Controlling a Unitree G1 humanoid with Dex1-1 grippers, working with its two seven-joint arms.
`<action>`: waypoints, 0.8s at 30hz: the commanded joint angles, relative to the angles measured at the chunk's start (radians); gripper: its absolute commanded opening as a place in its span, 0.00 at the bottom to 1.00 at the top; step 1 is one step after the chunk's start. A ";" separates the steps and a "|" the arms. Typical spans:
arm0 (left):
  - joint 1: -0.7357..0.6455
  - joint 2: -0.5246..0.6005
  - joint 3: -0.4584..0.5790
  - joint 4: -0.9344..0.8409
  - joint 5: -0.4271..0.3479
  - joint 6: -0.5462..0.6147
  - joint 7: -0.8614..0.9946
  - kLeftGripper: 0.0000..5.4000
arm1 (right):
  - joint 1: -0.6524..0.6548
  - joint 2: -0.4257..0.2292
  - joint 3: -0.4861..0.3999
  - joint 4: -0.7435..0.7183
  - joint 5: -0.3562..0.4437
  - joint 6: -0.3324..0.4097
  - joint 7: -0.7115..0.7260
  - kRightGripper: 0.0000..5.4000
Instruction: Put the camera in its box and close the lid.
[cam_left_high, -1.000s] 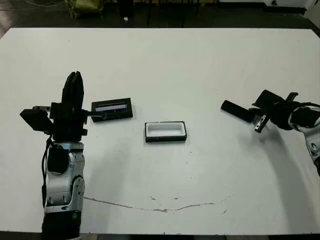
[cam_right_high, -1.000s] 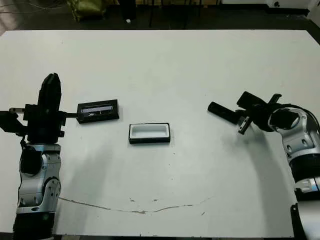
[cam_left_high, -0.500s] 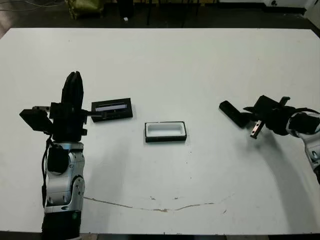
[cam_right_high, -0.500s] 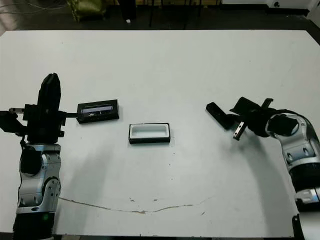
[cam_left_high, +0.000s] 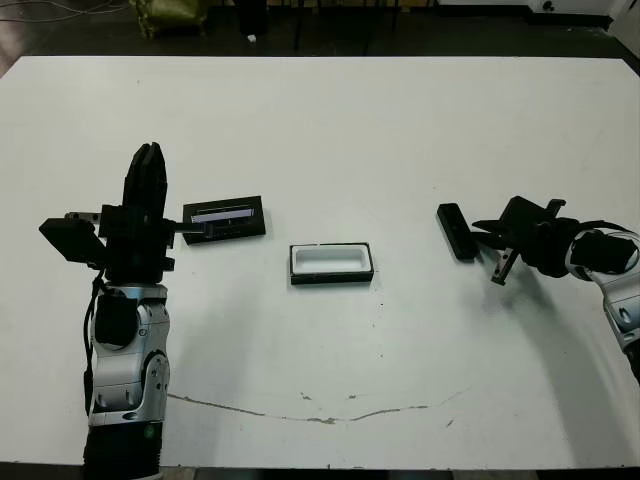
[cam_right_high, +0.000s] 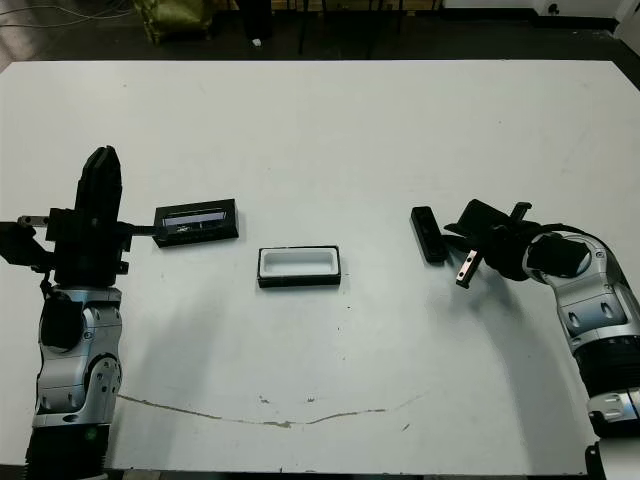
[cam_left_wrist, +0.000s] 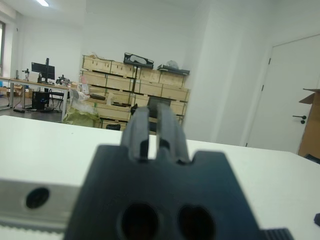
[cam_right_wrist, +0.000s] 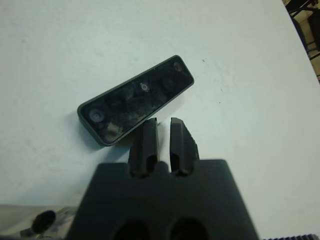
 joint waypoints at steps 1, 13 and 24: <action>0.016 0.011 0.004 0.009 0.002 0.010 0.003 0.00 | 0.039 -0.001 0.014 -0.015 -0.065 0.041 -0.065 0.00; 0.017 0.013 0.003 0.008 0.006 0.011 0.004 0.00 | 0.087 0.031 -0.020 -0.179 -0.206 0.308 -0.305 0.00; 0.014 0.014 0.003 0.012 0.001 0.011 -0.001 0.00 | 0.295 0.183 -0.289 -0.659 0.112 0.352 -0.344 0.00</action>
